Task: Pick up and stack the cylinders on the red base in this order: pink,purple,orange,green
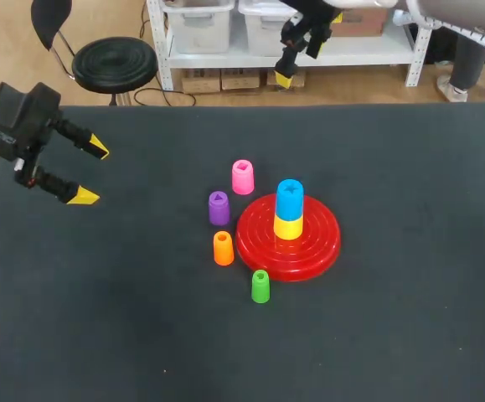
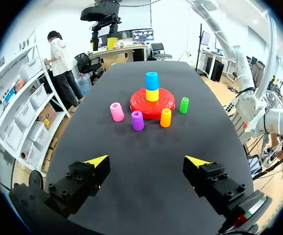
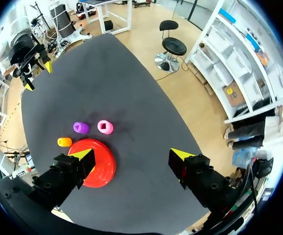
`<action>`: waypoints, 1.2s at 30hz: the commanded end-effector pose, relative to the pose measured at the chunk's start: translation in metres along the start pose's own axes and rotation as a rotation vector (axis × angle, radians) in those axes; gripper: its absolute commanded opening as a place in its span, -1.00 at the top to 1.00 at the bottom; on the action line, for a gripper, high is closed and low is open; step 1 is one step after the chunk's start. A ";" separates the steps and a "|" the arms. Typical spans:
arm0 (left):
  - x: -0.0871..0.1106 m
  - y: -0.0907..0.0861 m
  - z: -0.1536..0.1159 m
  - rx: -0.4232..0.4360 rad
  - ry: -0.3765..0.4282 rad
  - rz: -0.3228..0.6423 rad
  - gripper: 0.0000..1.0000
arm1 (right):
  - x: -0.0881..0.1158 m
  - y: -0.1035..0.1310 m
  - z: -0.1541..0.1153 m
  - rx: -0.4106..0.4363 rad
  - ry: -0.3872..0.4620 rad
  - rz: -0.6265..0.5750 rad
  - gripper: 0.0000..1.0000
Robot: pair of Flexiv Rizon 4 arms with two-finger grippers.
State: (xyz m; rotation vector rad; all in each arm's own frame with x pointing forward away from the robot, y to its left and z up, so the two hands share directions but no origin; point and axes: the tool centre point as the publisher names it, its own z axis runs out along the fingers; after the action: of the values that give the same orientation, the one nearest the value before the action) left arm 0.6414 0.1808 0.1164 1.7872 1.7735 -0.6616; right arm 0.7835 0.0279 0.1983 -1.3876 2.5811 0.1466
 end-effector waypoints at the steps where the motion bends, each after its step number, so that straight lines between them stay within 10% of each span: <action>1: 0.001 -0.001 0.000 -0.002 -0.001 0.001 -1.00 | -0.003 0.012 0.015 0.014 0.008 -0.019 -1.00; 36: 0.001 -0.001 0.000 -0.002 -0.001 0.001 -1.00 | -0.023 0.029 0.067 0.057 0.121 -0.137 -1.00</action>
State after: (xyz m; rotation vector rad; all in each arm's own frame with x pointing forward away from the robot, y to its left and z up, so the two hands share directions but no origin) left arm 0.6414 0.1808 0.1164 1.7872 1.7735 -0.6615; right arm 0.7826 0.0764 0.1378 -1.5943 2.5554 -0.0327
